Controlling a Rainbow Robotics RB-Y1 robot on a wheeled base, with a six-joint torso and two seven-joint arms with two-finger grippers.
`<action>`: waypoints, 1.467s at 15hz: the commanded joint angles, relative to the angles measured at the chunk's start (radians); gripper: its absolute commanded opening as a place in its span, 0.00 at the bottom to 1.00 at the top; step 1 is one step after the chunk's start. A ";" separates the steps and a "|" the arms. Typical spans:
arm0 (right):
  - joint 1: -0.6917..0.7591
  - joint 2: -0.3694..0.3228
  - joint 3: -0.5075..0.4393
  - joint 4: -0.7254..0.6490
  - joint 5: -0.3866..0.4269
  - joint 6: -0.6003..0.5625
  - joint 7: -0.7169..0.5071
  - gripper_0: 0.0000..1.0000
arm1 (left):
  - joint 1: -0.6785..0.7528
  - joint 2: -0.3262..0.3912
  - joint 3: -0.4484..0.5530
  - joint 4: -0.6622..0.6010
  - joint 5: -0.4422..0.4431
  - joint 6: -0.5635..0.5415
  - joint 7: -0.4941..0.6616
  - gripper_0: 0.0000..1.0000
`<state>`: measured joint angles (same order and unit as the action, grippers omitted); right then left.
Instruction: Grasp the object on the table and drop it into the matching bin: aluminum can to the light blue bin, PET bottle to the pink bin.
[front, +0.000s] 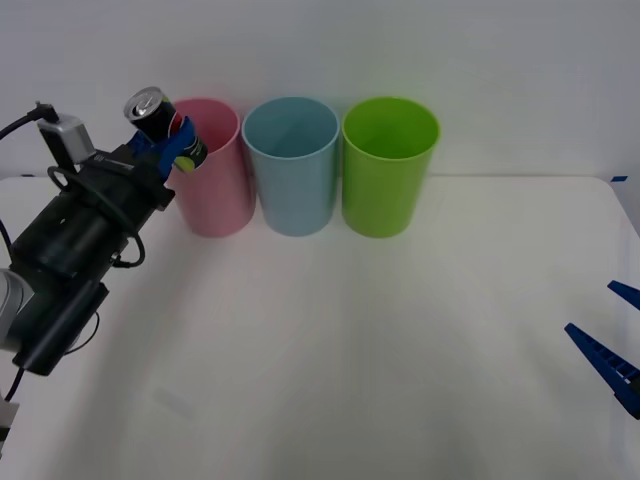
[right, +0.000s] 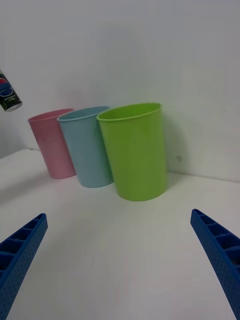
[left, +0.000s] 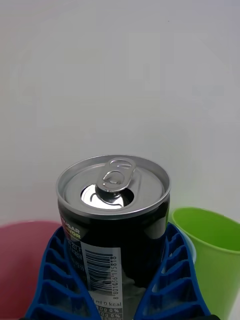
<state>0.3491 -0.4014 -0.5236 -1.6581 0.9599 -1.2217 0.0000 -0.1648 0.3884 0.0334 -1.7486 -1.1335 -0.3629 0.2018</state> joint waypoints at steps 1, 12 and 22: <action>0.000 0.000 0.000 0.000 0.000 0.000 0.000 1.00 | -0.140 0.000 -0.044 0.124 -0.023 0.027 0.002 0.00; 0.000 0.000 0.000 0.000 0.000 0.000 0.000 1.00 | -0.481 -0.095 -0.132 0.455 -0.135 0.076 -0.001 0.00; 0.000 0.000 0.000 0.000 0.000 0.000 0.000 1.00 | -0.604 -0.149 -0.133 0.592 -0.233 0.087 -0.002 0.00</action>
<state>0.3491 -0.4014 -0.5236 -1.6580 0.9599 -1.2217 0.0000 -0.7639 0.2403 -0.0995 -1.1634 -1.3632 -0.2761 0.2005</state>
